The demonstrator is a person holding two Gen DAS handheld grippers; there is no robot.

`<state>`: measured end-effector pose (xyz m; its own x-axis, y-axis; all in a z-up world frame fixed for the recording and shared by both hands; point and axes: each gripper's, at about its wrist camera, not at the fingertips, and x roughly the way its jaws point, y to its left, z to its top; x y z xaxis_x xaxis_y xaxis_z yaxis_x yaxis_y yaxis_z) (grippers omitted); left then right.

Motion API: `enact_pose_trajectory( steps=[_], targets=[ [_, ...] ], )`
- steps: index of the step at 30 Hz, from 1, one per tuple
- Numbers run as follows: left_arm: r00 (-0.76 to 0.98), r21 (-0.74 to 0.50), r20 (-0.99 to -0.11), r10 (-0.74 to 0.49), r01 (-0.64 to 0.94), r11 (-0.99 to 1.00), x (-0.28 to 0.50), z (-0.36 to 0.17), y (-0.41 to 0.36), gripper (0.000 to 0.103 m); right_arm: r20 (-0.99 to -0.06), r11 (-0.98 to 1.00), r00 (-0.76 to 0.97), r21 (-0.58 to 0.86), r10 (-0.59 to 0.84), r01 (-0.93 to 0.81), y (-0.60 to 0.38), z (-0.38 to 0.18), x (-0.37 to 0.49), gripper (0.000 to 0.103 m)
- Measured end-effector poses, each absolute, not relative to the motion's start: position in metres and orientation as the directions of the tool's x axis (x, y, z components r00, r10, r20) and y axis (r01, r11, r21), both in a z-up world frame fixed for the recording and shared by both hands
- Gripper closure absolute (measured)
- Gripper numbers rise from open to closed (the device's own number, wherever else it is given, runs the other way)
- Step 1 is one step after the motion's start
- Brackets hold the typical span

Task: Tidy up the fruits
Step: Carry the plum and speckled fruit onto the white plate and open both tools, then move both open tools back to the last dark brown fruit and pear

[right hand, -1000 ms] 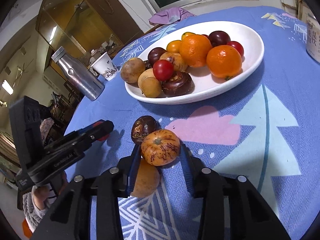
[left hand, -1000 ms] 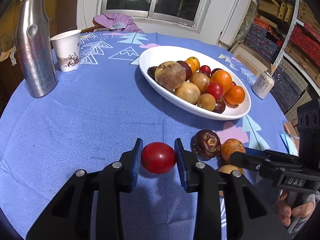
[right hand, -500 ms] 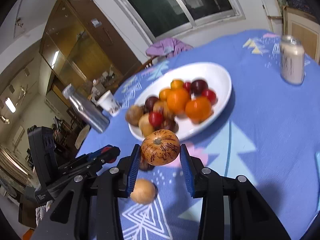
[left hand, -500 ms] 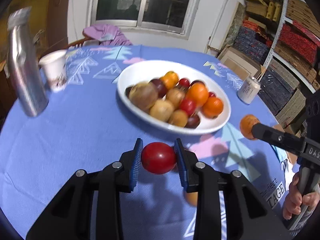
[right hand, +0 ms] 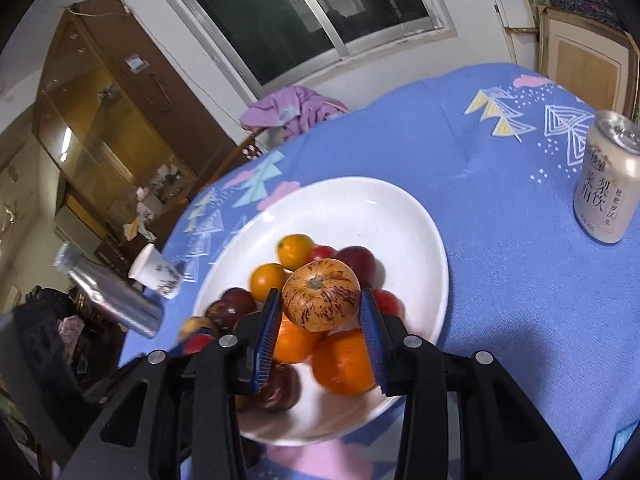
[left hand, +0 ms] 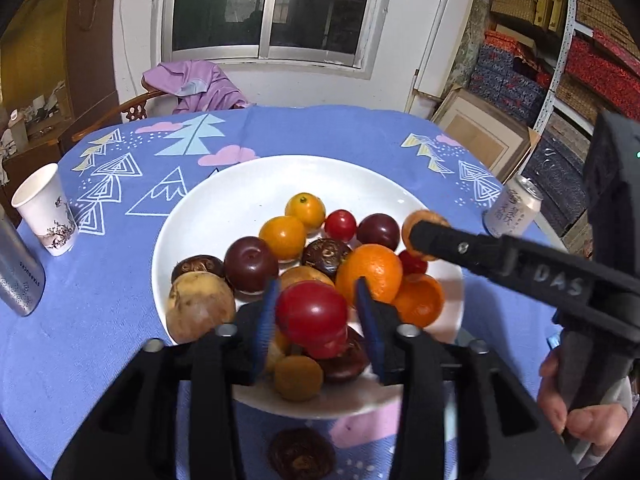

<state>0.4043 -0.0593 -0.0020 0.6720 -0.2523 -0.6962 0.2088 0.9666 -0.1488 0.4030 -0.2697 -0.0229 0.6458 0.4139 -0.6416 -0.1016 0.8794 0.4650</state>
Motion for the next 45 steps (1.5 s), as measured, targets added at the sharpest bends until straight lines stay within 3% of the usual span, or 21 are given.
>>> enact_pose_trajectory(
  steps=[1,2,3,6,7,10,12,14,16,21,29,37,45],
  targets=[
    [0.681,-0.162,-0.684,-0.261,0.207,0.965,0.405,-0.001,-0.056,0.035,-0.644,0.879,0.641,0.466,0.417,-0.104,-0.271,-0.026,0.406,0.059],
    [0.691,-0.171,-0.673,-0.264,0.202,0.964,0.405,0.000,-0.053,0.025,-0.640,0.874,0.641,0.474,0.423,-0.104,-0.273,-0.028,0.406,0.052],
    [0.696,-0.180,-0.664,-0.272,0.204,0.962,0.403,0.002,-0.049,0.025,-0.629,0.865,0.644,0.490,0.435,-0.105,-0.276,-0.028,0.404,0.042],
    [0.701,-0.190,-0.657,-0.278,0.203,0.961,0.397,0.010,-0.041,0.023,-0.570,0.826,0.660,0.546,0.489,-0.140,-0.284,-0.014,0.387,0.041],
    [0.710,-0.195,-0.649,-0.273,0.192,0.962,0.392,0.013,-0.037,0.017,-0.550,0.819,0.671,0.552,0.497,-0.155,-0.286,-0.006,0.379,0.040],
    [0.733,-0.192,-0.632,-0.251,0.165,0.967,0.369,0.018,-0.021,0.009,-0.483,0.806,0.712,0.557,0.509,-0.199,-0.292,0.016,0.344,0.025],
    [0.742,-0.170,-0.634,-0.217,0.141,0.975,0.349,0.013,-0.009,0.007,-0.449,0.817,0.745,0.532,0.494,-0.222,-0.295,0.025,0.316,0.010],
    [0.737,-0.158,-0.648,-0.189,0.112,0.981,0.330,0.003,0.003,0.005,-0.432,0.842,0.776,0.490,0.460,-0.226,-0.295,0.020,0.283,0.004],
    [0.723,-0.154,-0.671,-0.164,0.080,0.985,0.315,-0.009,0.015,0.005,-0.463,0.877,0.786,0.436,0.410,-0.201,-0.292,0.006,0.260,0.004],
    [0.733,-0.180,-0.671,-0.113,-0.014,0.984,0.285,-0.019,0.047,0.005,-0.501,0.855,0.726,0.460,0.472,-0.238,-0.280,-0.018,0.237,0.004],
    [0.751,-0.301,-0.656,-0.070,-0.175,0.937,0.258,-0.028,0.096,0.005,-0.610,0.908,0.673,0.252,0.418,-0.336,-0.223,-0.038,0.225,0.004],
    [0.779,-0.086,-0.624,0.061,-0.146,0.985,0.253,-0.018,0.063,0.005,-0.650,0.908,0.663,0.104,0.370,-0.405,-0.188,-0.046,0.212,0.004],
    [0.820,-0.016,-0.560,0.121,-0.157,0.988,0.245,-0.004,0.053,0.005,-0.674,0.922,0.670,0.042,0.310,-0.384,-0.175,-0.051,0.216,0.004]
  ],
)
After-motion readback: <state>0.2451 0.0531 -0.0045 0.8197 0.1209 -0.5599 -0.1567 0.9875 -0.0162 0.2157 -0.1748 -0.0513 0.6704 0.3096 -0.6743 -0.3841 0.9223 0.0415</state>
